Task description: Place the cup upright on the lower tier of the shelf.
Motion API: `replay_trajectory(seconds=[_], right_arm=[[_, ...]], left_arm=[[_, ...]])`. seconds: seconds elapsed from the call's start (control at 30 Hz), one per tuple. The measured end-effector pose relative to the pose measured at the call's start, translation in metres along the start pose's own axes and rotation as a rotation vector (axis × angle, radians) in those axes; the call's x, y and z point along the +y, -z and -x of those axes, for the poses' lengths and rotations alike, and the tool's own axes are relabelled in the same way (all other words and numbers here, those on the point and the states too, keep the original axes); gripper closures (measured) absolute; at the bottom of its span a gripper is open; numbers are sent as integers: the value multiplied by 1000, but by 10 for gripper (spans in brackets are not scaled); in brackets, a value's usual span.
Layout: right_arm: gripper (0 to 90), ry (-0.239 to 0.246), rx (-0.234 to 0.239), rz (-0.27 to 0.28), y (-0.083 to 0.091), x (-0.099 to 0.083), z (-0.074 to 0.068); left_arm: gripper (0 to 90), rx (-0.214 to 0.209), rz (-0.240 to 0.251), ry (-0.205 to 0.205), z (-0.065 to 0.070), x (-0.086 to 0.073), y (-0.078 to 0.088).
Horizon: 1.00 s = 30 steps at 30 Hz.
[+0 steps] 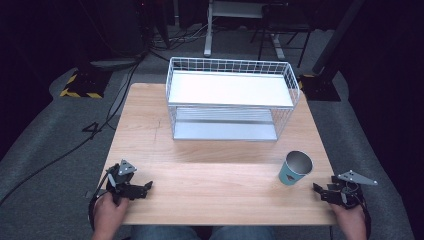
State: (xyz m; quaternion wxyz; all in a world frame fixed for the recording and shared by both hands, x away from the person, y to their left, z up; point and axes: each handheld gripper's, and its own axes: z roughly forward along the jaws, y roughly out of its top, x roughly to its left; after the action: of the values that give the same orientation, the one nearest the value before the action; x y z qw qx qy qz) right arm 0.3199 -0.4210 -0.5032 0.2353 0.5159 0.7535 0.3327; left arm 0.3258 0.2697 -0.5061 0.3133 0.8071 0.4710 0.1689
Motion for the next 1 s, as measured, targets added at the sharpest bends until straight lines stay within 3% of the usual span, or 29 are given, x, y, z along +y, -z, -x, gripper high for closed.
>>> replay_trajectory(seconds=[0.33, 0.6, 0.83, 1.0], right_arm=[[164, 44, 41, 57, 17, 7, -21], [162, 97, 112, 82, 26, 19, -50], [154, 124, 149, 98, 25, 26, -65], [147, 107, 182, 123, 16, 32, -77]], left_arm=[[0, 2, 1, 3, 0, 3, -2], [0, 5, -1, 9, 0, 4, -3], [0, 8, 5, 15, 1, 4, -4], [0, 8, 5, 15, 1, 4, -4]])
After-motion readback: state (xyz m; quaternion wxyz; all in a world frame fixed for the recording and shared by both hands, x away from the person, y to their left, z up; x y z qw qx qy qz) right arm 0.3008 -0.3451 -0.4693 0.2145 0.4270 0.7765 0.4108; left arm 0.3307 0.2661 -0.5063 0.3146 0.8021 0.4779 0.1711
